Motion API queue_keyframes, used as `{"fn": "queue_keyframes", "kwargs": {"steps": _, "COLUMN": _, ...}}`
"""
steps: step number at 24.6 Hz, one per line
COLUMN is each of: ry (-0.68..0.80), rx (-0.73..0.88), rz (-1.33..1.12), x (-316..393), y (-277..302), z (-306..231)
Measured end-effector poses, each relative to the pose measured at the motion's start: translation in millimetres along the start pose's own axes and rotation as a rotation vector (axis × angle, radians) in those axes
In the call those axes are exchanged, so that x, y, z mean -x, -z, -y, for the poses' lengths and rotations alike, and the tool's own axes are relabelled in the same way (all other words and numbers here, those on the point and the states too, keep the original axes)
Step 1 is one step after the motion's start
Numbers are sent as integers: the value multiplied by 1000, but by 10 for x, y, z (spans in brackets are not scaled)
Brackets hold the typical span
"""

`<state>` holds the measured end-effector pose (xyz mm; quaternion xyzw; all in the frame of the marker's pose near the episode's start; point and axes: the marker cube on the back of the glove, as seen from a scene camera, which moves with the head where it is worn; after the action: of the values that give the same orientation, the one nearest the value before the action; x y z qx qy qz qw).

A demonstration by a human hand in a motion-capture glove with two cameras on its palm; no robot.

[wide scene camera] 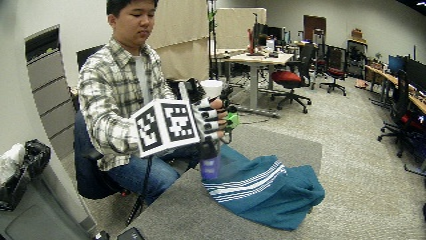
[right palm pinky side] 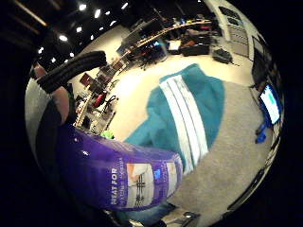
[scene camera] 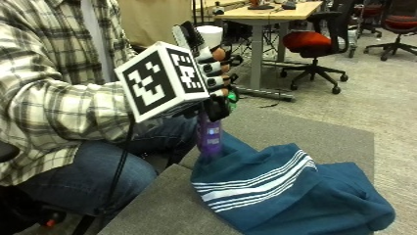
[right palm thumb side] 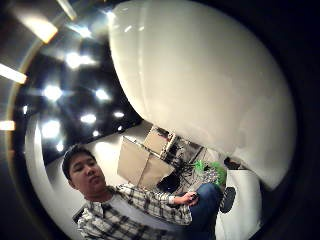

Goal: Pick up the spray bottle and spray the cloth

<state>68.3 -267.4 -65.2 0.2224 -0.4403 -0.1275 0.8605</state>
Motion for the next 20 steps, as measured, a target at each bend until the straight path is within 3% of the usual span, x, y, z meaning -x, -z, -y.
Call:
{"fn": "queue_keyframes", "kwargs": {"steps": 6, "ry": 63, "rx": 121, "rz": 211, "x": 252, "y": -856, "z": 65}}
{"fn": "queue_keyframes", "kwargs": {"steps": 11, "ry": 78, "rx": 162, "rz": 252, "x": 102, "y": -1474, "z": 207}}
{"fn": "queue_keyframes", "kwargs": {"steps": 20, "ry": 29, "rx": 139, "rz": 249, "x": -452, "y": -1814, "z": 595}}
